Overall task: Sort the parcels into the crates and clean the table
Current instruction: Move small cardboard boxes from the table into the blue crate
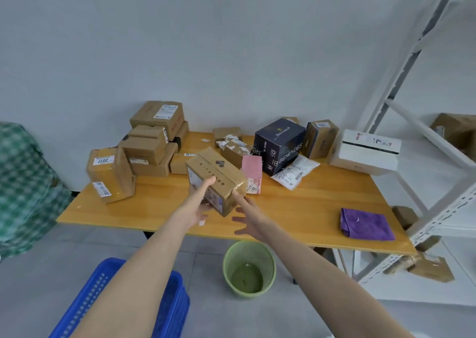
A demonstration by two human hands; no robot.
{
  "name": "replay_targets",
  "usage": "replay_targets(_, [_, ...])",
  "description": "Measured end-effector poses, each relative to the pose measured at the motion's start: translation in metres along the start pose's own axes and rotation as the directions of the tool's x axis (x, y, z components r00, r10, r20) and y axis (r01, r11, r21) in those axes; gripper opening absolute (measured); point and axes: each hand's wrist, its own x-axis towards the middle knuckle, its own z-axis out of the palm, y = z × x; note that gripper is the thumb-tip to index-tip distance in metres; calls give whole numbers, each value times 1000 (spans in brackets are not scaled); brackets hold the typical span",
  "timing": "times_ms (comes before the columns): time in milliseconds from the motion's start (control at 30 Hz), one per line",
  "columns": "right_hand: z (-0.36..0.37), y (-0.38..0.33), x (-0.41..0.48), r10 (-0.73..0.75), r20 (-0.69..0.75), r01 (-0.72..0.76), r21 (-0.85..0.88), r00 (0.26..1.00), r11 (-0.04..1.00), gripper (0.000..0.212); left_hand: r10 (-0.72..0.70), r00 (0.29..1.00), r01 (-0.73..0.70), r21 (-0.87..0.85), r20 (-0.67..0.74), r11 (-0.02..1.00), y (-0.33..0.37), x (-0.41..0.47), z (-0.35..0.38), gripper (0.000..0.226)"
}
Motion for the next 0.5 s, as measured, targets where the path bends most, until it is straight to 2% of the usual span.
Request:
replay_targets(67, [3, -3, -4, -53, 8, 51, 122, 999, 991, 109, 29, 997, -30, 5, 69, 1000, 0, -4, 0, 81])
replay_targets(100, [11, -5, -5, -82, -6, 81, 157, 997, 984, 110, 43, 994, -45, 10, 100, 999, 3, -8, -5, 82])
replay_targets(233, [44, -5, -8, -123, -127, 148, 207, 984, 967, 106, 67, 978, -67, -9, 199, 998, 11, -21, -27, 76])
replay_targets(367, [75, 8, -10, -134, -233, 179, 186, 963, 966, 91, 98, 982, -101, 8, 159, 995, 16, -27, -66, 85])
replay_targets(500, [108, 31, -16, -112, -226, 149, 154, 968, 977, 122, 84, 991, -83, -12, 108, 996, 15, -34, -114, 82])
